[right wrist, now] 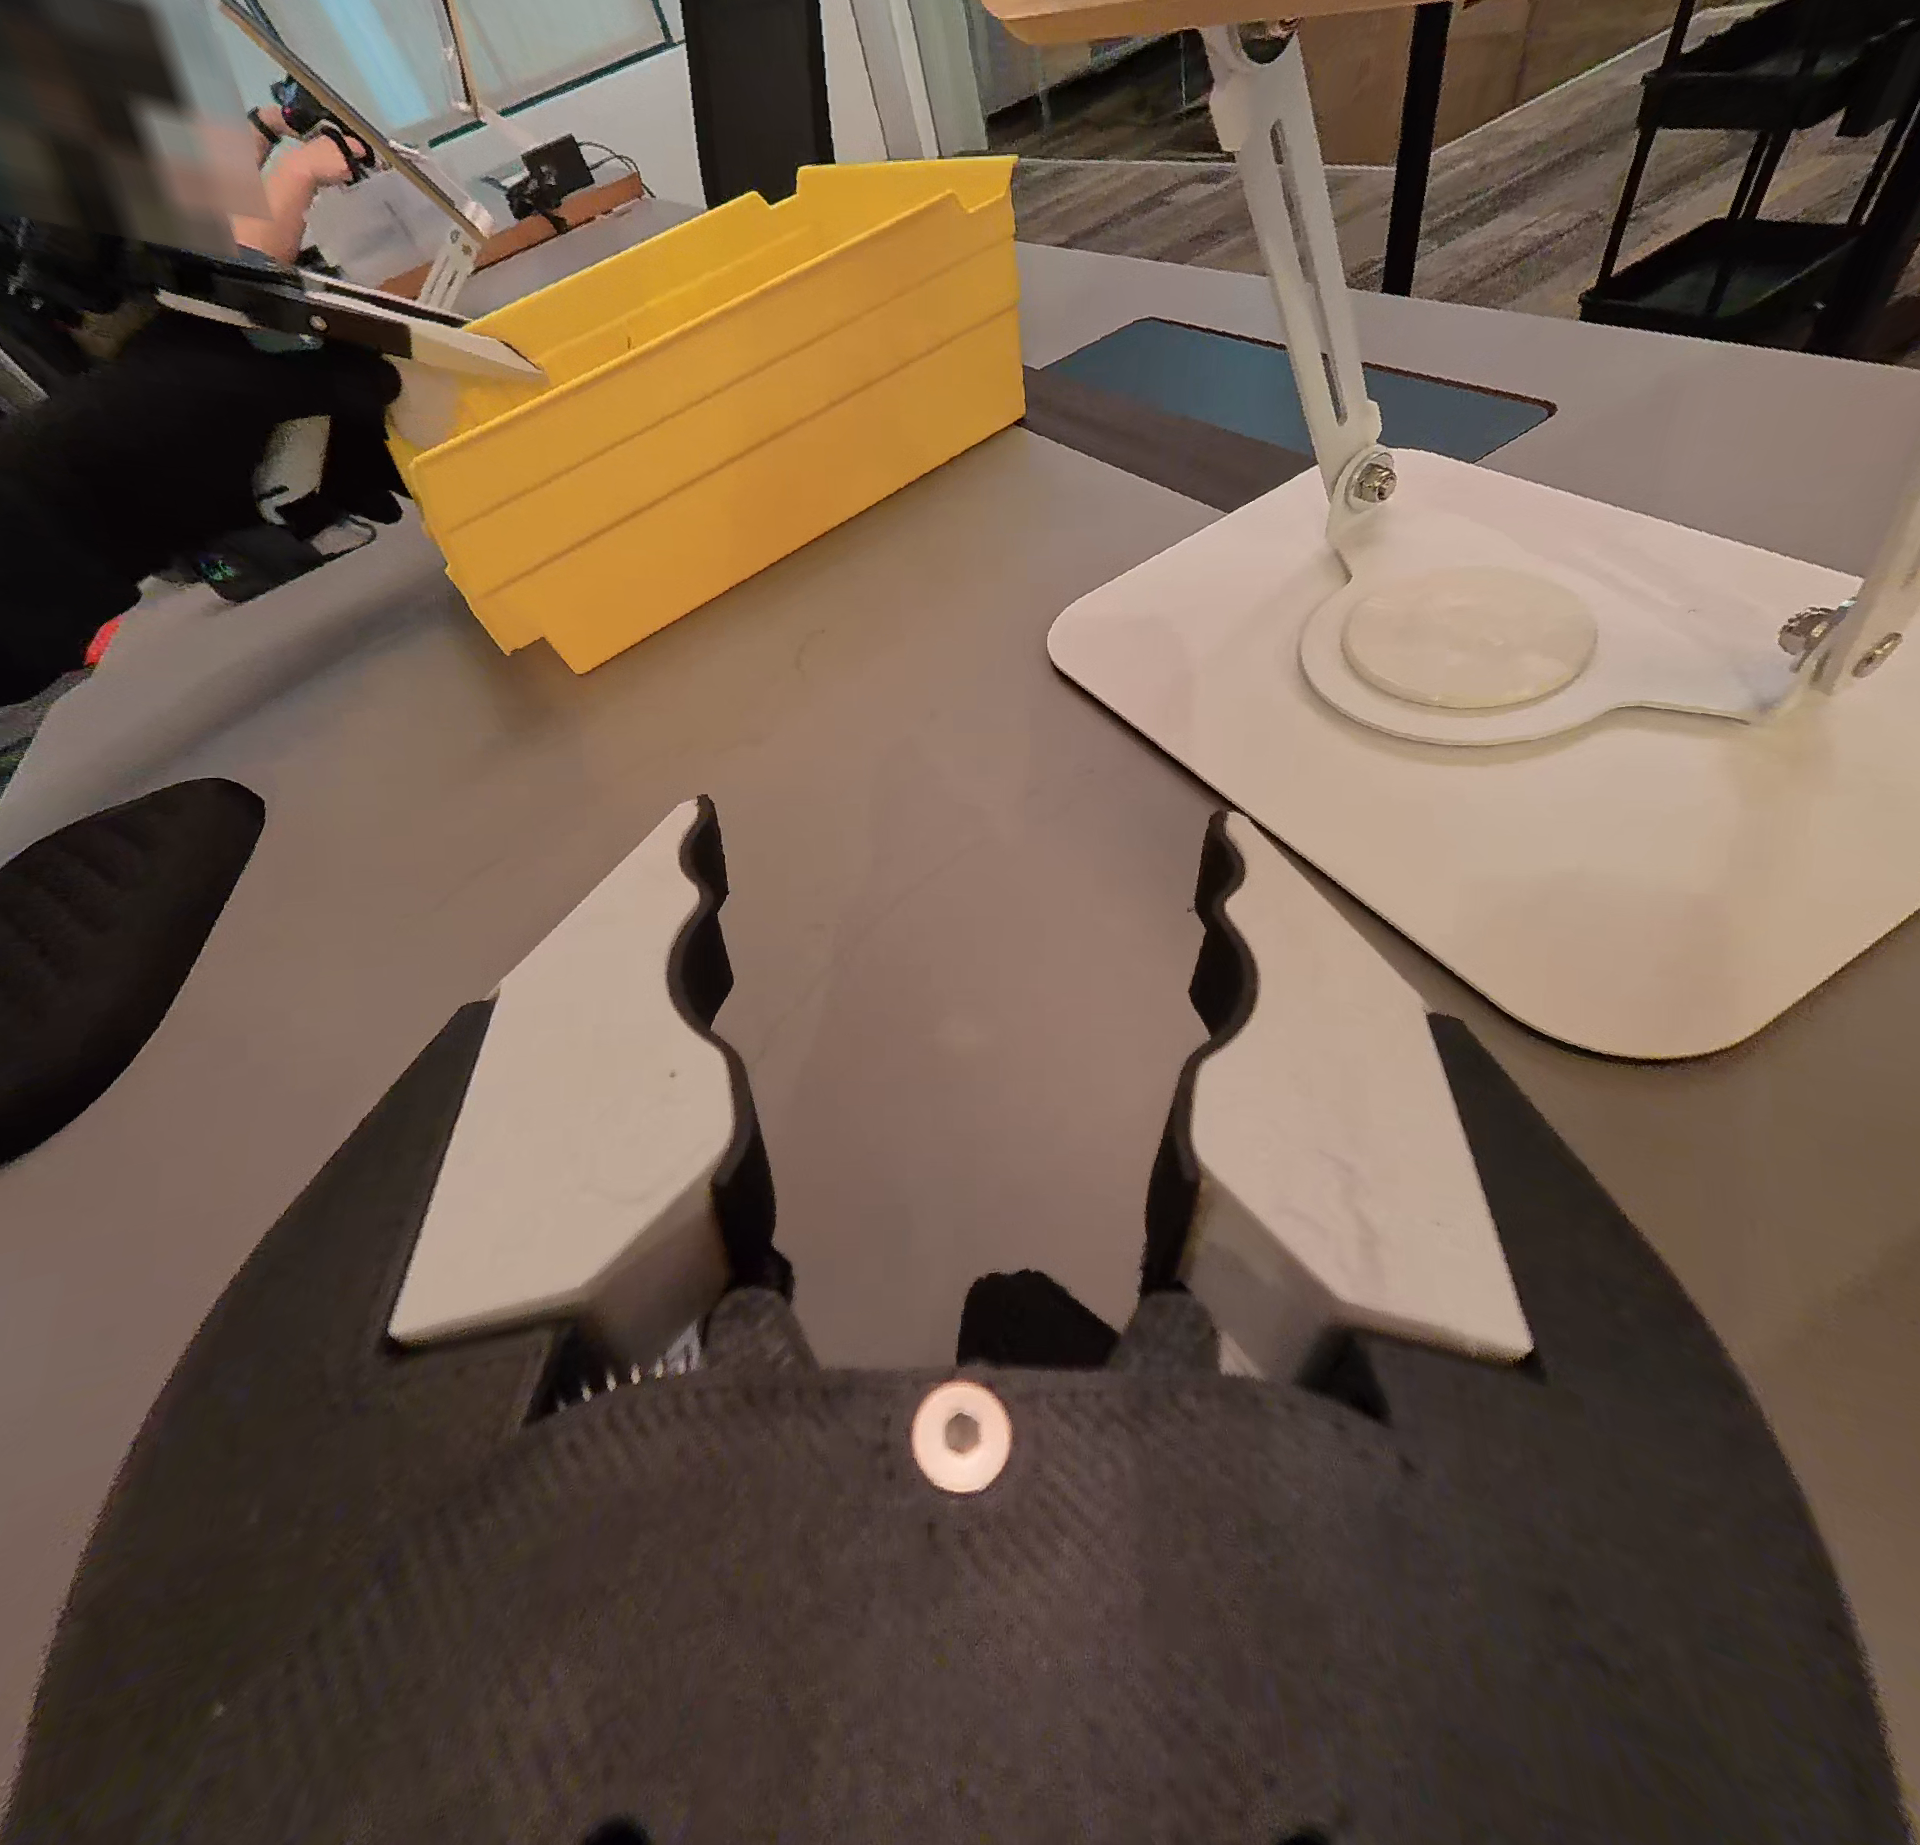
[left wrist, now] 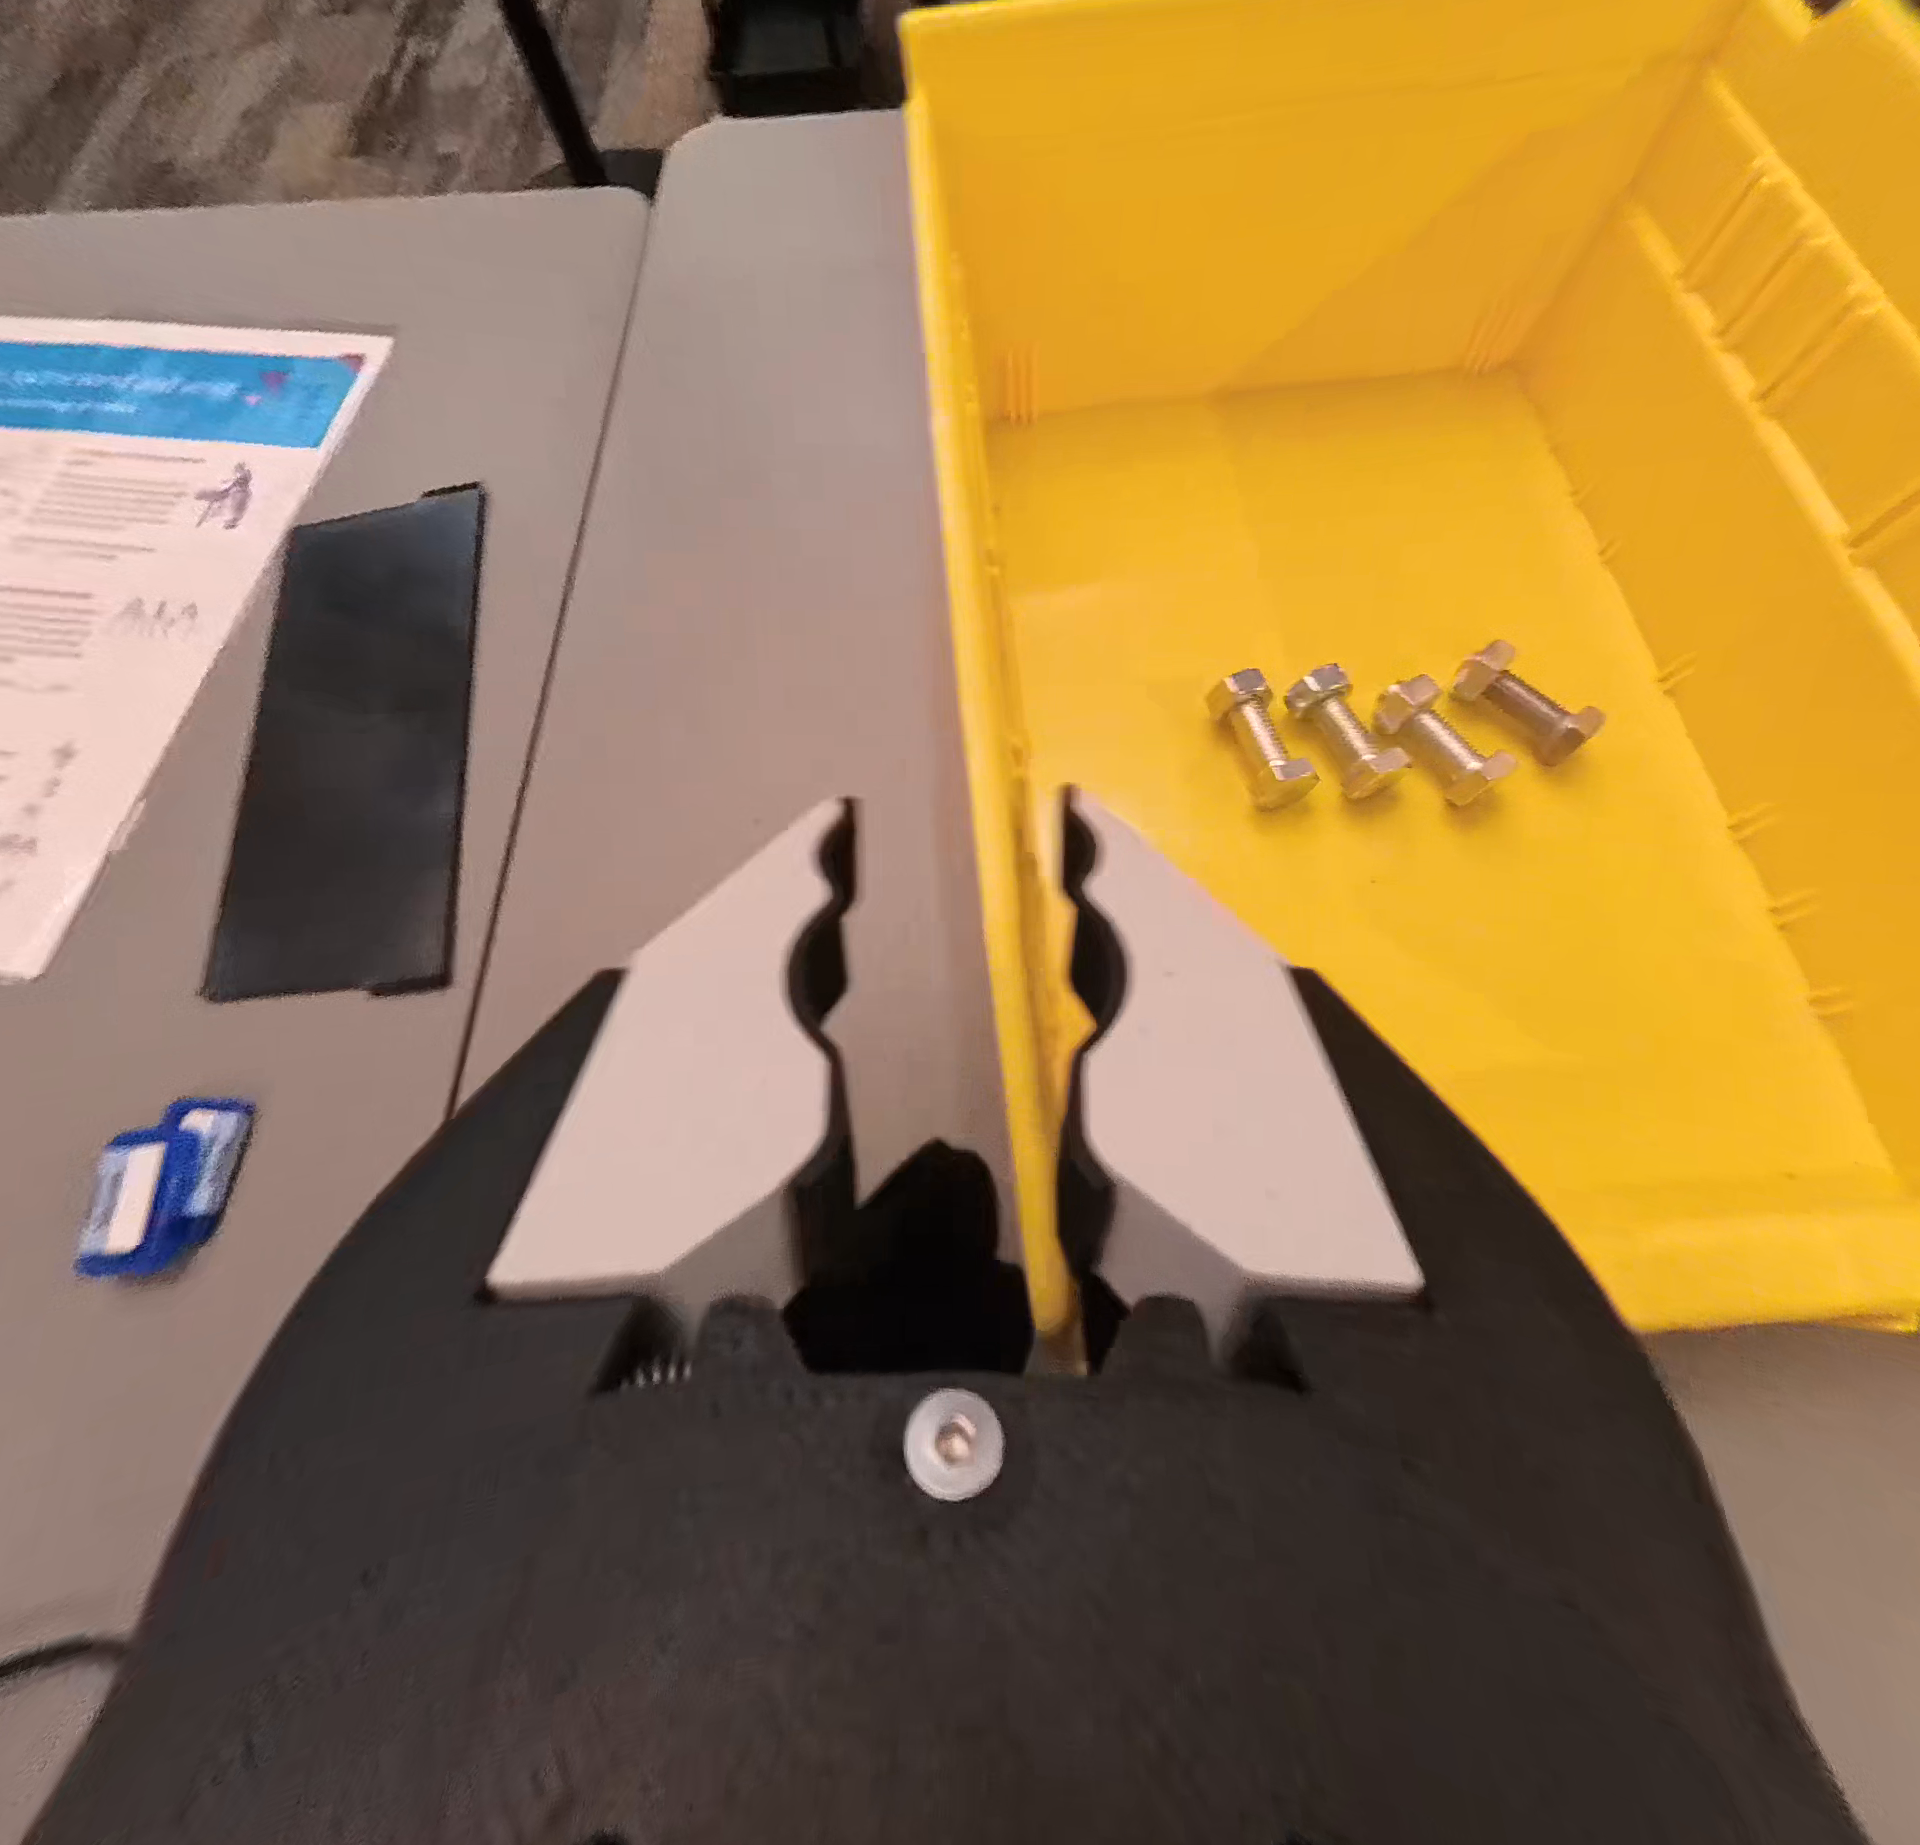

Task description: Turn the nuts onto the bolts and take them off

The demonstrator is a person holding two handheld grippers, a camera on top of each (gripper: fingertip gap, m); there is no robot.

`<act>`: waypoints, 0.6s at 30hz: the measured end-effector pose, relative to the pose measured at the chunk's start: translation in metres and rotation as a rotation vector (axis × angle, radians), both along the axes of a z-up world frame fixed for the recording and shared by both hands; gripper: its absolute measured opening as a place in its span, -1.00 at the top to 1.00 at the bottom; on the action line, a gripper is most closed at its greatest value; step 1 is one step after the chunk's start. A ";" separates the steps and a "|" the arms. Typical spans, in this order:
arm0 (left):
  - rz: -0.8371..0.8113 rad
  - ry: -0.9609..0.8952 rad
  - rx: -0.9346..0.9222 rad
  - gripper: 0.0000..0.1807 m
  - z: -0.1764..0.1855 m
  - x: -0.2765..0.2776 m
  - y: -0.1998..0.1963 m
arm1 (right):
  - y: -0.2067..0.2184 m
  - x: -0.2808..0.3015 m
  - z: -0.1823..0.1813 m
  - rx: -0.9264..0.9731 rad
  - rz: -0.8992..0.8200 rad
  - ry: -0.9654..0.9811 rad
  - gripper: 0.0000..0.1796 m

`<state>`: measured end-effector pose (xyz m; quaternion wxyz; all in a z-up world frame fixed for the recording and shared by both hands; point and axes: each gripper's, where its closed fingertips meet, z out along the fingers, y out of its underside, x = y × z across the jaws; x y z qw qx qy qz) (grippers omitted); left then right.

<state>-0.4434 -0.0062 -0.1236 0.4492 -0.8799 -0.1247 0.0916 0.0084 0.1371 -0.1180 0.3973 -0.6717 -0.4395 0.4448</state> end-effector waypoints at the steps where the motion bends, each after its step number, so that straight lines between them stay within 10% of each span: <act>1: 0.036 0.020 -0.003 0.37 0.004 -0.006 -0.004 | 0.001 0.001 0.000 -0.003 -0.002 0.002 0.00; 5: 0.135 0.266 0.048 0.07 0.057 -0.018 -0.023 | 0.002 0.002 0.000 -0.014 -0.004 0.009 0.00; 9: -0.022 0.316 0.067 0.35 0.100 0.030 -0.010 | 0.003 0.001 -0.001 -0.020 -0.003 0.004 0.00; 18: -0.246 0.108 -0.279 0.51 0.025 0.093 0.052 | 0.002 0.001 -0.001 -0.028 0.003 0.009 0.00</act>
